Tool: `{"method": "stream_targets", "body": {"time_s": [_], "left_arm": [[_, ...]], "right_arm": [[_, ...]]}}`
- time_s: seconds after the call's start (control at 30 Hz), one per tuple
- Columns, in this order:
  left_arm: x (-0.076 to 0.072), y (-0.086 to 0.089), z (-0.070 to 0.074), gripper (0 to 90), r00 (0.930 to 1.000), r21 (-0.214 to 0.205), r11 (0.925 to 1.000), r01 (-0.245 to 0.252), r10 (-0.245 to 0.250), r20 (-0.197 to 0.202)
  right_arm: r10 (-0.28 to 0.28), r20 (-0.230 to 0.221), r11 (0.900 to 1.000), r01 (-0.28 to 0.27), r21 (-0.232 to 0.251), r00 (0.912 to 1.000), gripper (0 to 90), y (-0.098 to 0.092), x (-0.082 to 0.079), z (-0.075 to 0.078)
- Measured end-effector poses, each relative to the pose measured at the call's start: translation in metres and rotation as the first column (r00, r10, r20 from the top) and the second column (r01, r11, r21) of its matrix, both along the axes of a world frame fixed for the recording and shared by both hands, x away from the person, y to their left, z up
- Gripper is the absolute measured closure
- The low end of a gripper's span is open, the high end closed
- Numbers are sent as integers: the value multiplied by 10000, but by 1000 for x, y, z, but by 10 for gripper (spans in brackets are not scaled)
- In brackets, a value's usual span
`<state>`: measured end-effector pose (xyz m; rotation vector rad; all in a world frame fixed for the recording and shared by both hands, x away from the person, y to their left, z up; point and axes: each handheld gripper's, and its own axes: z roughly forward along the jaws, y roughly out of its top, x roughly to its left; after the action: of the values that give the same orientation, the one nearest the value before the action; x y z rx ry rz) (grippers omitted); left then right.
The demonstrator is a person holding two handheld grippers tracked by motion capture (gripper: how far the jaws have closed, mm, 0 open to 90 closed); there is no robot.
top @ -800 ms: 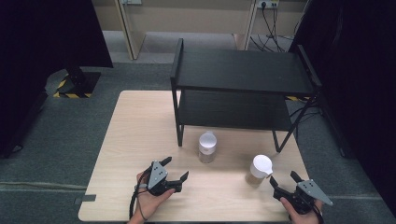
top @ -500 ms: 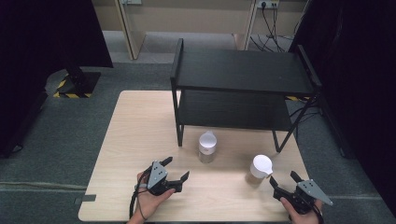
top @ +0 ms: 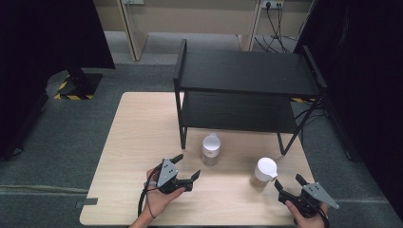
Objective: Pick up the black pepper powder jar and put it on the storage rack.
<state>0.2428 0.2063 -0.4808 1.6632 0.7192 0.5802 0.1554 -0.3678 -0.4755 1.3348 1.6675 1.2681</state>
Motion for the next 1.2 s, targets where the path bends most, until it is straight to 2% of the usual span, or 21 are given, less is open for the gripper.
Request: {"method": "stream_targets", "body": {"time_s": [0.2,0.67,1.2], "left_arm": [[10,-7,2,138,9999,24,9999,132,-132,53],[37,-31,6,139,9996,362,9991,219,-212,-201],[56,-49,8,153,9987,352,9991,241,-224,-463]], "right_arm": [[11,-34,10000,-11,18,10000,111,0,1,0],[53,-75,10000,-53,-4,10000,111,-1,1,1],[77,-103,10000,-77,-58,9999,111,0,2,2]]}}
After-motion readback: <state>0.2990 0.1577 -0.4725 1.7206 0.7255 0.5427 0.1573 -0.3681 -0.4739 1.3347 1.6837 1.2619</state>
